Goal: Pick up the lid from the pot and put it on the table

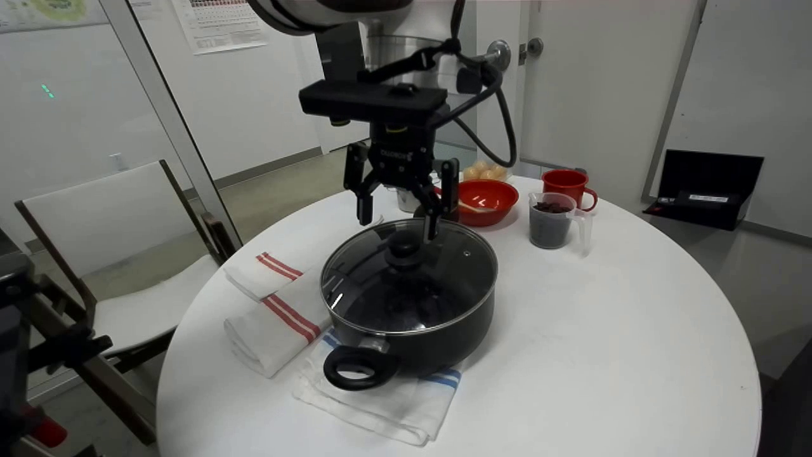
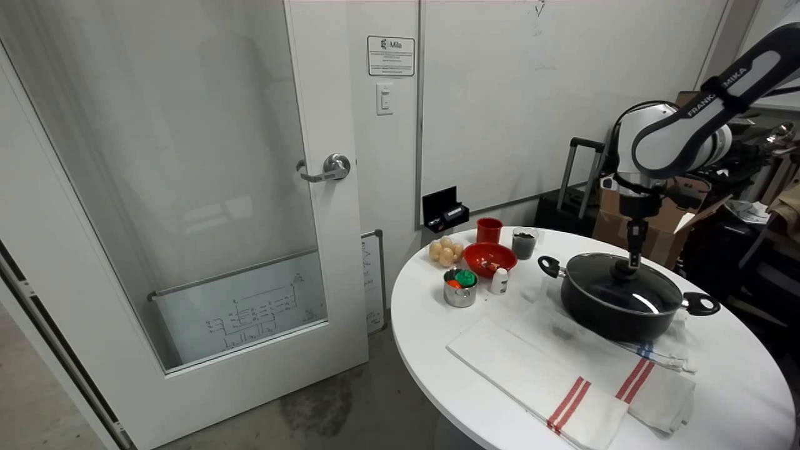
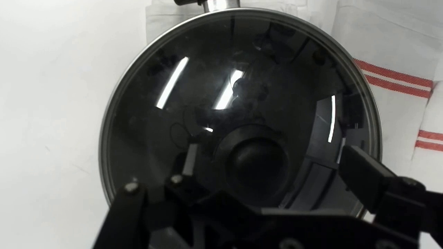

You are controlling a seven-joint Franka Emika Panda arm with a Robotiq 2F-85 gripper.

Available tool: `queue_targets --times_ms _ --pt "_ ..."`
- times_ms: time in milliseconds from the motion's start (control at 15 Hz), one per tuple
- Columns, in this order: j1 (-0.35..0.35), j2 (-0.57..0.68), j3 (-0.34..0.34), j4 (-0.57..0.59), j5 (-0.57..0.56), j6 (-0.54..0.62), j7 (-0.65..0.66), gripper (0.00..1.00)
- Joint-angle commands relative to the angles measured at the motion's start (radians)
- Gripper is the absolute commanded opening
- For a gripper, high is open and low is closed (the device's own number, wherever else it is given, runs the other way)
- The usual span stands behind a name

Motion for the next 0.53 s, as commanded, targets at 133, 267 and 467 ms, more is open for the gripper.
queue_targets --times_ms 133,267,467 --pt "-0.016 0.058 0.025 0.051 -0.032 0.006 -0.003 1.00" --pt "-0.016 0.069 0.024 0.062 -0.037 0.003 -0.001 1.00" --pt "-0.020 0.079 0.026 0.072 -0.039 0.004 -0.005 1.00"
